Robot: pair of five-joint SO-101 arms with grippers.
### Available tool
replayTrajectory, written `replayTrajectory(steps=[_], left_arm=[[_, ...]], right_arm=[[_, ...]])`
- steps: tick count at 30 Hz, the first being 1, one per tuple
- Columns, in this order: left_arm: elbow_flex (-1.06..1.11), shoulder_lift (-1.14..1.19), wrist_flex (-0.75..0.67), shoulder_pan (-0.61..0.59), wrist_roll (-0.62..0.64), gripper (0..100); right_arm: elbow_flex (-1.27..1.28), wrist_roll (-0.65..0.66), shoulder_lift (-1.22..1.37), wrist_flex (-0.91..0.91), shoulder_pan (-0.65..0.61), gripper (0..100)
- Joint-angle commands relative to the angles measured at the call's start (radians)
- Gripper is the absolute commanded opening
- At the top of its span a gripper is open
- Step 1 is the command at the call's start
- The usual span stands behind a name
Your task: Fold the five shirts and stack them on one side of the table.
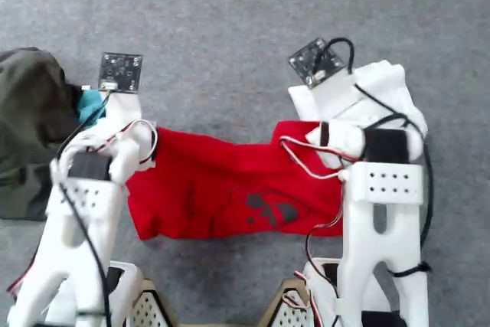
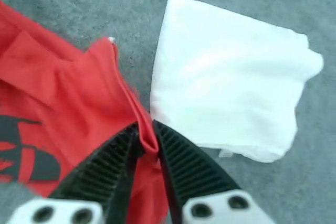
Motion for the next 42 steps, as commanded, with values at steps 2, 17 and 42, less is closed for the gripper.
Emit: replayTrajectory(steps=[2,17,42], left_arm=[[-0.013,0.224,-0.054,-0.007,-0.006,3],[-0.483,0.6,0.305,-0.251,0.051,23],[-0.719,0.862,0.396,-0.031,0.534,23]], right_arm=[[0.182,0.005,-0.012,-0.218,-0.006,1.5],[0.519,0.005,-0.01,-0.637,0.114,1.5],[0.45,-0.051,0.39,-0.816,0.064,1.5]])
